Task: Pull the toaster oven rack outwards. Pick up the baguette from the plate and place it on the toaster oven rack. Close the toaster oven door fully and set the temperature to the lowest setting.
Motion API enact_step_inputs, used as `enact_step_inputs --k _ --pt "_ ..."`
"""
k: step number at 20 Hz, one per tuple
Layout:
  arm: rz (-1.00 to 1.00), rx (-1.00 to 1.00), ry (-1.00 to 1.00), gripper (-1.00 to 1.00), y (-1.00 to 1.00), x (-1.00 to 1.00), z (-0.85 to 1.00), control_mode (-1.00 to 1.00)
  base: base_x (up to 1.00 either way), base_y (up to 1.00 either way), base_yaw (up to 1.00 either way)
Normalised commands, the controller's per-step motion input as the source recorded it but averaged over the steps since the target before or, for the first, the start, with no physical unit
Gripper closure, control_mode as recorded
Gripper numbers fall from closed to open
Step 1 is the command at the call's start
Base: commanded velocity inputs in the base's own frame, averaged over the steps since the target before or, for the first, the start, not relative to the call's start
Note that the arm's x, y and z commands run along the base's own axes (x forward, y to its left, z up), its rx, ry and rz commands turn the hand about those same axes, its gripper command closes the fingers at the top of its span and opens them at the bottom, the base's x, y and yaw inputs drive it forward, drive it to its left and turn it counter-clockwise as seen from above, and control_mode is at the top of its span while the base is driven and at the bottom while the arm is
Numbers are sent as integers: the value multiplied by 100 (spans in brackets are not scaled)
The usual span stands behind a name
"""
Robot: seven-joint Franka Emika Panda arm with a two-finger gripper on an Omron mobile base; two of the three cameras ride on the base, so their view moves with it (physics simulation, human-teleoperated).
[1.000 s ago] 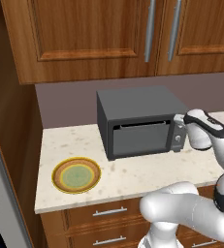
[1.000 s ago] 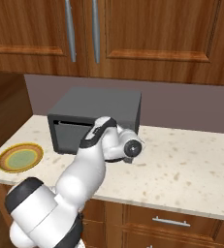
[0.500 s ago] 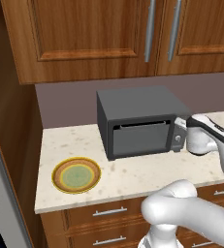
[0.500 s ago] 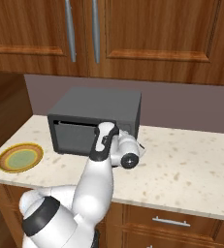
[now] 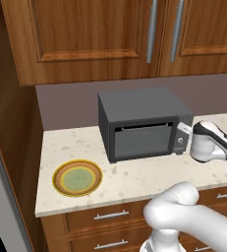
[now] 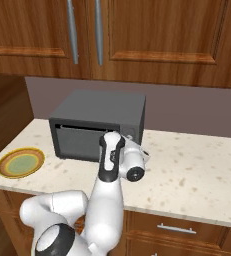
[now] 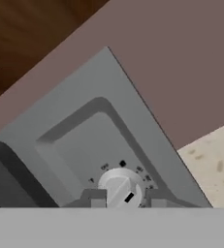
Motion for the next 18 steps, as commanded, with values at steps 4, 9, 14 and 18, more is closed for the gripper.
enact_step_inputs --k 4,9,14,18 --pt "39 -15 -36 100 -1 -13 0 -100 0 0 0" --pt "33 -15 -40 100 0 -12 0 -100 0 0 0" --pt "8 -13 -35 100 22 11 13 -100 0 0 0" --pt "0 -5 -25 100 18 22 37 -100 0 0 0"
